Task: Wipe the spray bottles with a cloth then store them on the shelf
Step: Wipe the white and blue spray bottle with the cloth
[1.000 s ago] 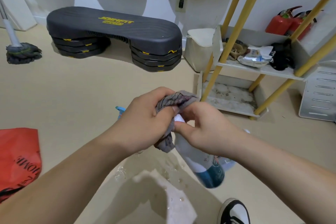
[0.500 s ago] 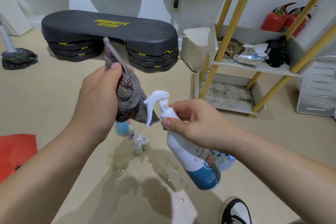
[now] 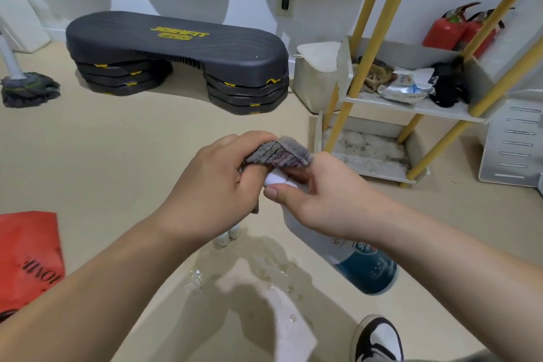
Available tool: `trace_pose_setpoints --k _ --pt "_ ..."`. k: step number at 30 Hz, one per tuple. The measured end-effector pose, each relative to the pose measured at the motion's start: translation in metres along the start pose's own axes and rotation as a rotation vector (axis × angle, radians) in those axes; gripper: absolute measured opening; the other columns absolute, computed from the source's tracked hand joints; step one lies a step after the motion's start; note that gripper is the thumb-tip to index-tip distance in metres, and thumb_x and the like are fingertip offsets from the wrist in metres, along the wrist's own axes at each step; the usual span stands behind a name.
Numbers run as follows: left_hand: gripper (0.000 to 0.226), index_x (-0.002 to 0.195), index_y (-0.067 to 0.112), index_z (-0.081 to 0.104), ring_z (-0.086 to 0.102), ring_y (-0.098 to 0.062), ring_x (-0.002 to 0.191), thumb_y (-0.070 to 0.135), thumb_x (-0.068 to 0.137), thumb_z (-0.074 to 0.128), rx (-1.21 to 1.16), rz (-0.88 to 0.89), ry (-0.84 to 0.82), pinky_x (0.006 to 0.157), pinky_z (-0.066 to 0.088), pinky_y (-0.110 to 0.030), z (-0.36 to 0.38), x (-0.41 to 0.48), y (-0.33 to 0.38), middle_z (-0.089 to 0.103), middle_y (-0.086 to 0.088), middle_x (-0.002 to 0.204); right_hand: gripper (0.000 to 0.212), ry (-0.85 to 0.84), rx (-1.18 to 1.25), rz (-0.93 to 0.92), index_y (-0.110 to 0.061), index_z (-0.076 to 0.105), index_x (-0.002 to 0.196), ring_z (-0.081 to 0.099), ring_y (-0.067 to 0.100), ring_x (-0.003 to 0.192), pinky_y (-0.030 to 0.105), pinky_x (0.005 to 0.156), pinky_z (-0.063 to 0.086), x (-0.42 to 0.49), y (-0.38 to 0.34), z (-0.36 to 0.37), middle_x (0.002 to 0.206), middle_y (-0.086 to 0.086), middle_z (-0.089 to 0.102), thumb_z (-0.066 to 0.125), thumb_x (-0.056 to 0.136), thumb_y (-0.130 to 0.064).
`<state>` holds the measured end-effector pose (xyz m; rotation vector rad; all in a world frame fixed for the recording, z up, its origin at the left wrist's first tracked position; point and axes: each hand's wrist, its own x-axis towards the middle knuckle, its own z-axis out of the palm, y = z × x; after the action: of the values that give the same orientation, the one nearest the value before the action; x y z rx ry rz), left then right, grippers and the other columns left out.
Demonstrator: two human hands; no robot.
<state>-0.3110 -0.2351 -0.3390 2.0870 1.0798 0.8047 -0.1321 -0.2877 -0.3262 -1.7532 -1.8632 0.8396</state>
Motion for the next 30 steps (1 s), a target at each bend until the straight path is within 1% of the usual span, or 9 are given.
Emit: trace_pose_setpoints --k 4,7,10,14,17,20,24,27,30 --pt "0.024 0.088 0.02 0.063 0.066 -0.022 0.044 0.019 0.105 0.047 -0.182 -0.166 0.128 0.047 0.05 -0.026 -0.003 0.004 0.009 0.066 -0.009 0.054 0.031 -0.053 -0.029 0.003 -0.013 0.06 0.077 0.037 0.011 0.06 0.025 0.054 0.03 0.001 -0.003 0.001 0.064 -0.004 0.043 0.064 0.099 -0.035" --pt "0.03 0.077 0.014 0.054 0.054 -0.021 0.044 0.025 0.105 0.048 -0.277 -0.37 0.382 0.036 0.036 -0.021 -0.017 0.019 -0.003 0.066 -0.008 0.061 0.031 -0.069 0.006 0.005 -0.009 0.067 0.083 0.043 0.013 0.064 0.032 0.06 0.037 0.002 -0.003 -0.001 0.071 0.011 0.056 0.064 0.099 -0.035" --pt "0.036 0.096 0.01 0.066 0.059 -0.026 0.054 0.037 0.109 0.045 -0.523 -0.546 0.45 0.051 0.042 -0.029 -0.037 0.027 -0.013 0.07 -0.002 0.067 0.032 -0.068 0.041 0.006 -0.007 0.065 0.081 0.039 0.012 0.063 0.031 0.06 0.034 0.0 -0.002 -0.001 0.069 0.004 0.049 0.065 0.098 -0.034" --pt "0.034 0.112 0.018 0.073 0.066 -0.011 0.059 0.04 0.109 0.048 -0.389 -0.367 0.048 0.046 0.044 -0.019 -0.023 0.008 -0.002 0.079 0.0 0.088 0.032 -0.036 0.024 0.003 -0.006 0.062 0.077 0.038 0.011 0.062 0.031 0.058 0.033 0.003 -0.001 0.003 0.066 -0.001 0.045 0.066 0.097 -0.03" --pt "0.014 0.107 0.026 0.07 0.058 0.0 0.05 0.017 0.105 0.059 -0.359 -0.24 -0.12 0.045 0.04 -0.01 -0.004 -0.002 0.004 0.069 0.015 0.068 0.037 -0.024 0.006 -0.021 -0.02 0.051 0.063 0.037 0.007 0.055 0.021 0.052 0.03 0.004 0.001 0.004 0.054 -0.01 0.043 0.067 0.096 -0.023" --pt "0.015 0.096 0.019 0.07 0.053 -0.006 0.047 0.018 0.105 0.059 -0.401 -0.261 0.005 0.046 0.041 -0.016 -0.004 0.003 0.004 0.06 0.012 0.061 0.039 -0.032 0.105 -0.066 -0.019 0.049 0.064 0.034 0.007 0.057 0.023 0.054 0.028 0.002 0.001 0.004 0.057 -0.009 0.038 0.063 0.1 -0.021" --pt "0.031 0.094 0.016 0.066 0.061 -0.02 0.073 0.044 0.098 0.054 -0.405 -0.221 0.114 0.072 0.055 -0.049 0.001 0.002 0.008 0.066 -0.004 0.077 0.019 -0.059 0.187 -0.09 -0.011 0.07 0.087 0.061 0.016 0.078 0.037 0.077 0.052 0.003 0.006 0.002 0.079 -0.001 0.07 0.062 0.101 -0.02" --pt "0.03 0.083 0.017 0.061 0.058 -0.021 0.068 0.039 0.102 0.054 -0.39 -0.246 0.196 0.067 0.05 -0.042 0.006 -0.004 0.011 0.06 0.009 0.069 0.014 0.0 0.205 -0.05 -0.017 0.077 0.105 0.071 0.007 0.097 0.03 0.091 0.055 0.004 0.008 0.008 0.097 -0.007 0.078 0.072 0.092 -0.017" --pt "0.033 0.079 0.019 0.058 0.05 -0.013 0.057 0.038 0.105 0.054 -0.364 -0.31 0.275 0.059 0.04 -0.032 0.01 -0.005 0.013 0.055 0.014 0.059 0.015 0.152 0.216 0.025 -0.02 0.077 0.098 0.071 0.004 0.087 0.032 0.085 0.058 0.007 0.009 0.019 0.09 -0.009 0.078 0.078 0.083 -0.017"
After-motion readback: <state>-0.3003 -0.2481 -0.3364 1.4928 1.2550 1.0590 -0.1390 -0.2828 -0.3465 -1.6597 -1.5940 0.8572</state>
